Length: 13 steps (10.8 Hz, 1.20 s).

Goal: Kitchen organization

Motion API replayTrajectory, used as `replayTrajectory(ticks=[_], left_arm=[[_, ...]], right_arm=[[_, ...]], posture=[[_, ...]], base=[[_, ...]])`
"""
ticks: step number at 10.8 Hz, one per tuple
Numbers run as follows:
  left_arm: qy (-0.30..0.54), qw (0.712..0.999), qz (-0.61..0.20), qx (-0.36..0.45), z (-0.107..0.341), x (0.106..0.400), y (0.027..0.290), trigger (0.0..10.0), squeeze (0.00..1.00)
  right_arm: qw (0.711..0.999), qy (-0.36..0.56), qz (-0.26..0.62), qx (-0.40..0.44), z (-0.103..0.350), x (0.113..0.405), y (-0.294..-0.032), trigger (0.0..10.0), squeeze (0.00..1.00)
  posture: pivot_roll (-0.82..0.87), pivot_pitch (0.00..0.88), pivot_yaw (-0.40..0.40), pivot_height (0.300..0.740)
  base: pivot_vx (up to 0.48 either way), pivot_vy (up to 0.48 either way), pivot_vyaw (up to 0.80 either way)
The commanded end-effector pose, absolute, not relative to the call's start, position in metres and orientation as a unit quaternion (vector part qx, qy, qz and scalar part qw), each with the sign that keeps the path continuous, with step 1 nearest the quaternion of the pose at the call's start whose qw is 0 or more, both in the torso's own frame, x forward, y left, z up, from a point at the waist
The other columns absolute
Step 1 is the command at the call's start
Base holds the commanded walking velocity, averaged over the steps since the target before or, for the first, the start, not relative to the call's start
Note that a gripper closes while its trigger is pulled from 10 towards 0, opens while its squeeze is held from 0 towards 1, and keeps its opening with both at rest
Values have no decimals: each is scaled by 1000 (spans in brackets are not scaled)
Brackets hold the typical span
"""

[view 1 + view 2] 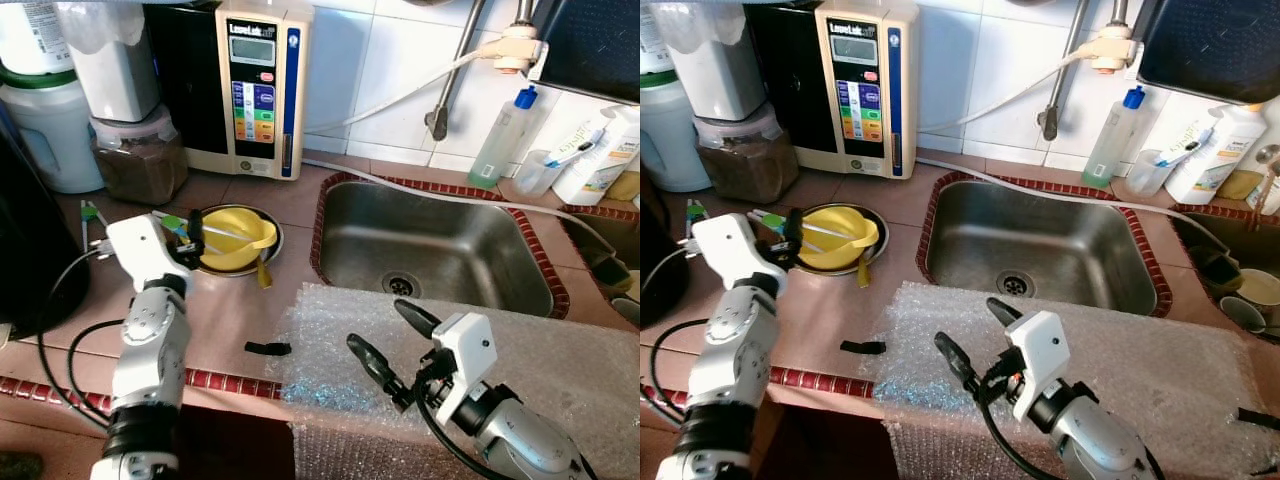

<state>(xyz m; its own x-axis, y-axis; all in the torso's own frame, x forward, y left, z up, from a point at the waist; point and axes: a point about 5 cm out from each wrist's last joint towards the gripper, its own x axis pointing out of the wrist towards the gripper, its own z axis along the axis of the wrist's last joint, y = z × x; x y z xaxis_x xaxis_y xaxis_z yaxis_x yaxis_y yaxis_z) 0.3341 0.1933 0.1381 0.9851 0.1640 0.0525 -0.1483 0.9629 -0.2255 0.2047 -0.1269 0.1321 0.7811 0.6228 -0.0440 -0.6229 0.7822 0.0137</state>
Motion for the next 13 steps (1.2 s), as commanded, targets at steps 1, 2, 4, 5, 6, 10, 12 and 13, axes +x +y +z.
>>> replayTrajectory(ticks=[1, 2, 4, 5, 6, 10, 12, 13], left_arm=[[-24, 991, 74, -106, 139, 339, 187, 10000, 0], [-4, 991, 80, -112, 134, 342, 188, 10000, 0], [8, 988, 98, -115, 132, 348, 191, 10000, 0], [18, 986, 105, -129, 130, 351, 191, 7686, 0], [26, 981, 120, -152, 128, 354, 194, 0, 0], [-22, 978, 129, -163, 142, 359, 199, 0, 0], [-32, 978, 130, -159, 145, 359, 201, 0, 0], [-38, 978, 130, -156, 146, 358, 201, 0, 0]], right_arm=[[944, 23, 330, -10, 133, 206, -129, 10000, 0], [944, 22, 330, -10, 133, 205, -129, 10000, 0], [943, 23, 331, -13, 132, 204, -129, 10000, 0], [943, 23, 330, -13, 131, 203, -129, 10000, 0], [943, 24, 330, -14, 130, 203, -129, 10000, 0], [945, 24, 326, -17, 127, 201, -129, 10000, 0], [945, 22, 325, -19, 127, 202, -129, 10000, 0], [946, 21, 324, -20, 126, 202, -129, 10000, 0]], posture=[[89, 0, -77, 740], [87, 0, -76, 740], [83, 0, -75, 740], [83, 0, -75, 740], [81, 0, -76, 740], [78, 0, -73, 740], [81, 0, -73, 740], [81, 0, -73, 740]], base=[[0, 0, 0], [0, 0, 0], [0, 0, 0], [0, 0, 0], [0, 0, 0], [0, 0, 0], [0, 0, 0], [0, 0, 0]])
